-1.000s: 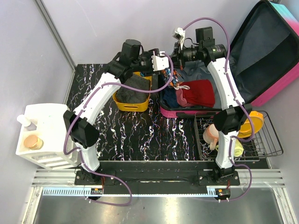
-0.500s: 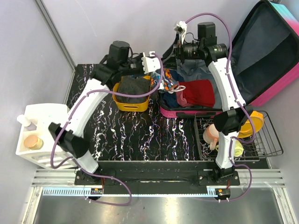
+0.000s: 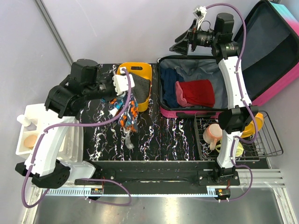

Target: Open, take out, and arrange the luggage

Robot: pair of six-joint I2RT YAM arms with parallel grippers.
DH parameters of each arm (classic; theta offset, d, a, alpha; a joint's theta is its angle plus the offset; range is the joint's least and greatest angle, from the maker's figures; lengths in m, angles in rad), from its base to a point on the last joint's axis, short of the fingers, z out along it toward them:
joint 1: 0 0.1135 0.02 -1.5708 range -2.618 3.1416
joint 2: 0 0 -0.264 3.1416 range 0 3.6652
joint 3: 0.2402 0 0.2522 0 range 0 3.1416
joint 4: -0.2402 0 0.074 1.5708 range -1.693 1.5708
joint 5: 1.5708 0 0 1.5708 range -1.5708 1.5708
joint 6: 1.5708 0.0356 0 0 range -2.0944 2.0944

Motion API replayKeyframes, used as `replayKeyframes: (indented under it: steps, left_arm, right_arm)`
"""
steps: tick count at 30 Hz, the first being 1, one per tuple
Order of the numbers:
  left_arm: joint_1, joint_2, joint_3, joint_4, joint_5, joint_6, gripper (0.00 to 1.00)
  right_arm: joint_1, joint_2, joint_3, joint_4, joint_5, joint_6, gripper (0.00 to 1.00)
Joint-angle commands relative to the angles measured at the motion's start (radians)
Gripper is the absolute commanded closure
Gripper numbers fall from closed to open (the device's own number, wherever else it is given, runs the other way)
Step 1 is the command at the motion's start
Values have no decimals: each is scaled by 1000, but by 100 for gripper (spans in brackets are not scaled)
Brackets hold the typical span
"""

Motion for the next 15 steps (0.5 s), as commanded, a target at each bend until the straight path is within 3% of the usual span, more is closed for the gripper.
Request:
replayKeyframes:
  steps: [1,6,9,12,15]
  left_arm:
    - [2,-18,3,-141,-79,-88,100]
    - [4,49,-40,-166,-248,-143,100]
    - [25,137,-7,-143,-270,-165,100]
    - [70,242,74,-114,-271,-157,100]
    - [128,376,274,-112,-262,-142,100]
  right_arm:
    - [12,-2,-1,51,-15,34,0]
    - [14,10,-7,50,-24,34,0]
    - [12,4,-22,50,-19,26,0]
    - [11,-13,-53,47,-10,3,0]
    - [9,-37,-90,39,4,-26,0]
